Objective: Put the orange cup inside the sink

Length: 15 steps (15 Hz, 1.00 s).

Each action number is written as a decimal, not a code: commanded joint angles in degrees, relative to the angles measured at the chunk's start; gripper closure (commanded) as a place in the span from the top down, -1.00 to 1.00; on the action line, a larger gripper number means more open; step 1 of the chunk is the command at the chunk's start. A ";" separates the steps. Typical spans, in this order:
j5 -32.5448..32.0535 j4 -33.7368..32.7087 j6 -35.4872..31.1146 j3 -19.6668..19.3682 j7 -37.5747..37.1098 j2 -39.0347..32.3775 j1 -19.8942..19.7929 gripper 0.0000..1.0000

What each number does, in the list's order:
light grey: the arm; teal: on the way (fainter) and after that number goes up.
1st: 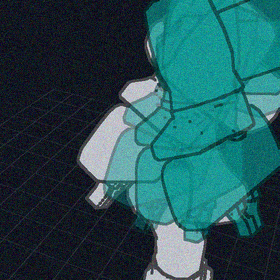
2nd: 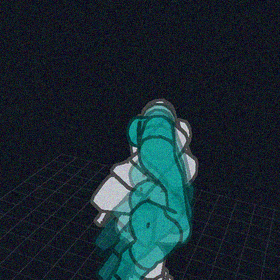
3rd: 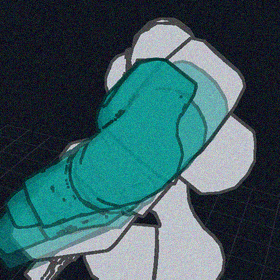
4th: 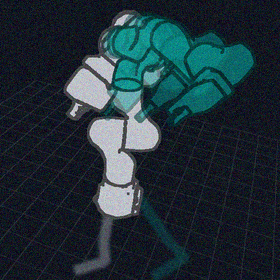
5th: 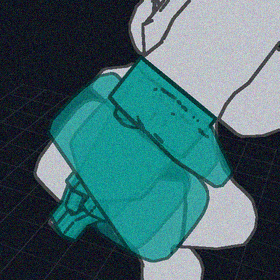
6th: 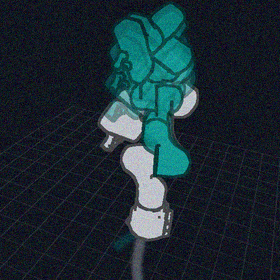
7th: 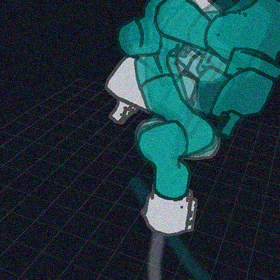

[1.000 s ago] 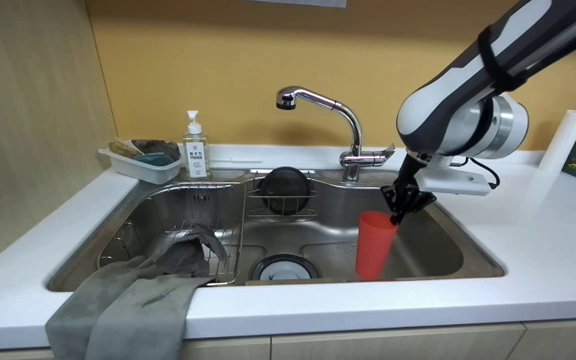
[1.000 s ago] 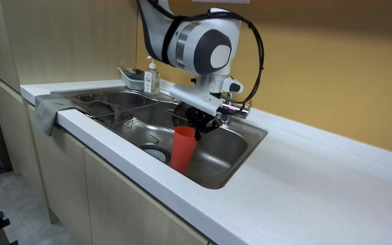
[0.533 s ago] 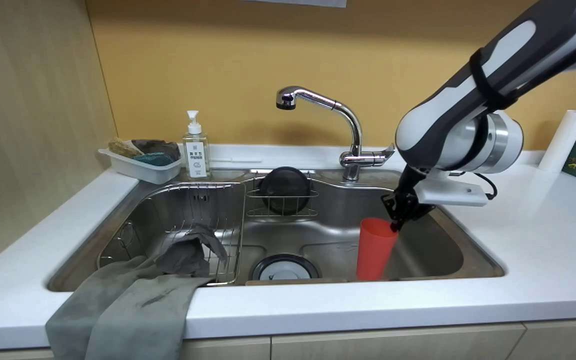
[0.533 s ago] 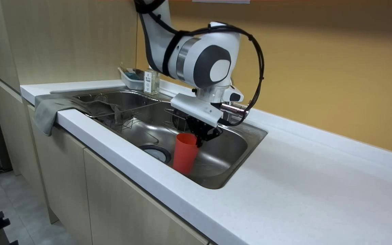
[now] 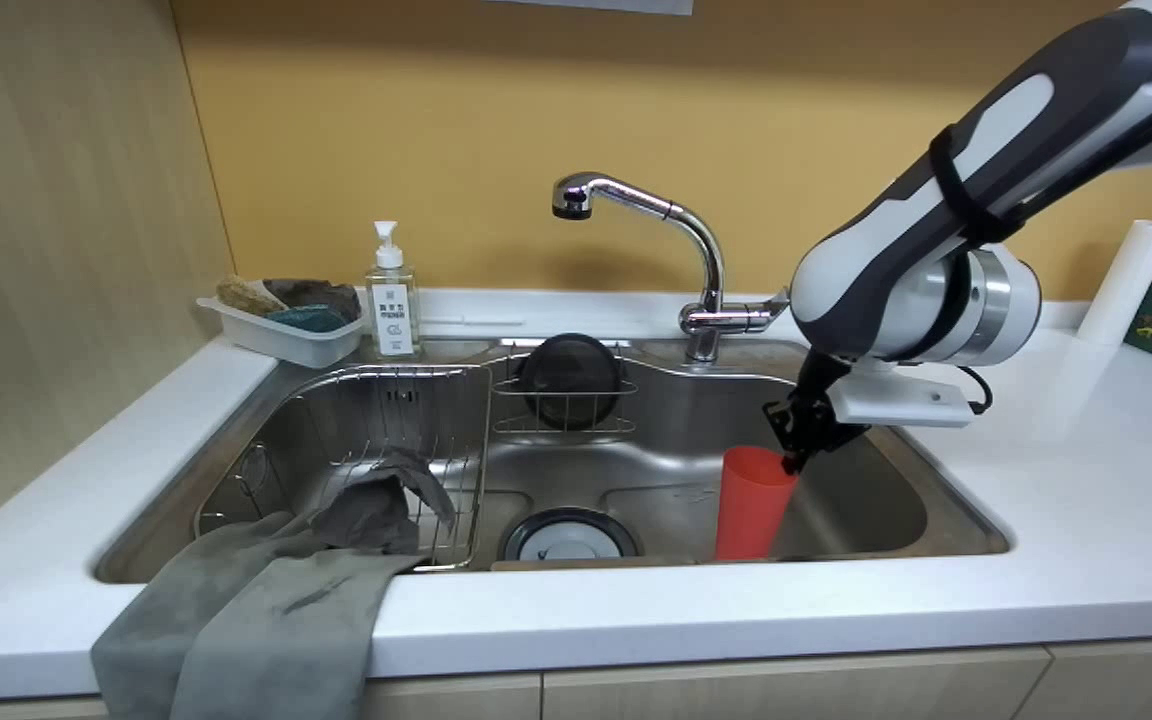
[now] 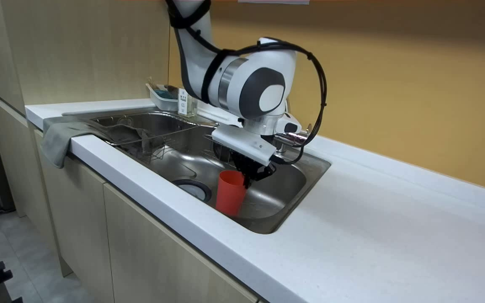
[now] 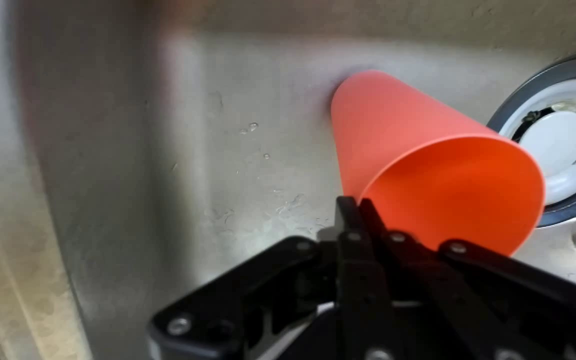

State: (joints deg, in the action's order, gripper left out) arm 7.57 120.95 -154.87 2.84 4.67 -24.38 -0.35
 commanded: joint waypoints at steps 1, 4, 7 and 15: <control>-1.17 -0.26 -0.64 -0.26 -0.94 -0.41 -0.03 -0.99; -1.06 -0.33 -0.50 -0.26 -0.90 -0.64 -0.17 -0.46; -1.03 -0.34 -0.20 -0.24 -0.80 -0.63 -0.27 -0.19; -2.52 1.31 0.14 -1.62 -3.83 3.51 1.46 0.89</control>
State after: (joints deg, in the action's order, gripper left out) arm 7.20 120.87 -155.43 2.46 4.38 -24.44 -0.26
